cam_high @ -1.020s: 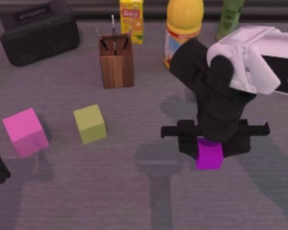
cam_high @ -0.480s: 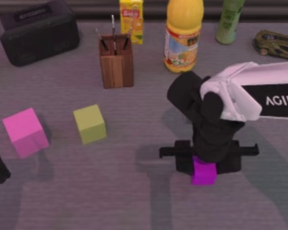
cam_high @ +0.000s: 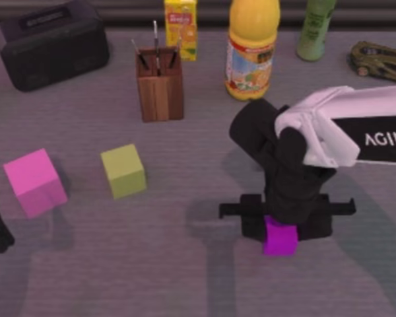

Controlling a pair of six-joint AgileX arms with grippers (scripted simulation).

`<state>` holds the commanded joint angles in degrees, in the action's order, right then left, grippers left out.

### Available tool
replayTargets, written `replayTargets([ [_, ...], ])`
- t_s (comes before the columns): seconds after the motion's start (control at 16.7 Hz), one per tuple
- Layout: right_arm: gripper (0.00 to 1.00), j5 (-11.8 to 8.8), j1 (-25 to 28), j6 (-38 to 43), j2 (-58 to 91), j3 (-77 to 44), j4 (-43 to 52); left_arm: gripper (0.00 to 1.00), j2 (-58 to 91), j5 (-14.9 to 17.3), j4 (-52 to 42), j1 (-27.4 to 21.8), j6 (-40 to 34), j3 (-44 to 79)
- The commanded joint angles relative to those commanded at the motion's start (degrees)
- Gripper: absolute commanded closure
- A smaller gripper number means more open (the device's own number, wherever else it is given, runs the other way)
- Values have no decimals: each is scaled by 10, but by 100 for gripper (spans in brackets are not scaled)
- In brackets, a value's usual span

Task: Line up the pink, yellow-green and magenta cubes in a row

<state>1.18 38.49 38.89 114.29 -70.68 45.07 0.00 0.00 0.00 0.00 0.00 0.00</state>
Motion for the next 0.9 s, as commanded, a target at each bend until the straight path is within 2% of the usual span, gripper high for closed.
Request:
replayTargets([
  [0.48, 2, 0, 0, 0, 0, 0, 0, 0, 0, 0, 0, 0, 0, 0],
  [0.9, 0, 0, 0, 0, 0, 0, 0, 0, 0, 0, 0, 0, 0, 0],
])
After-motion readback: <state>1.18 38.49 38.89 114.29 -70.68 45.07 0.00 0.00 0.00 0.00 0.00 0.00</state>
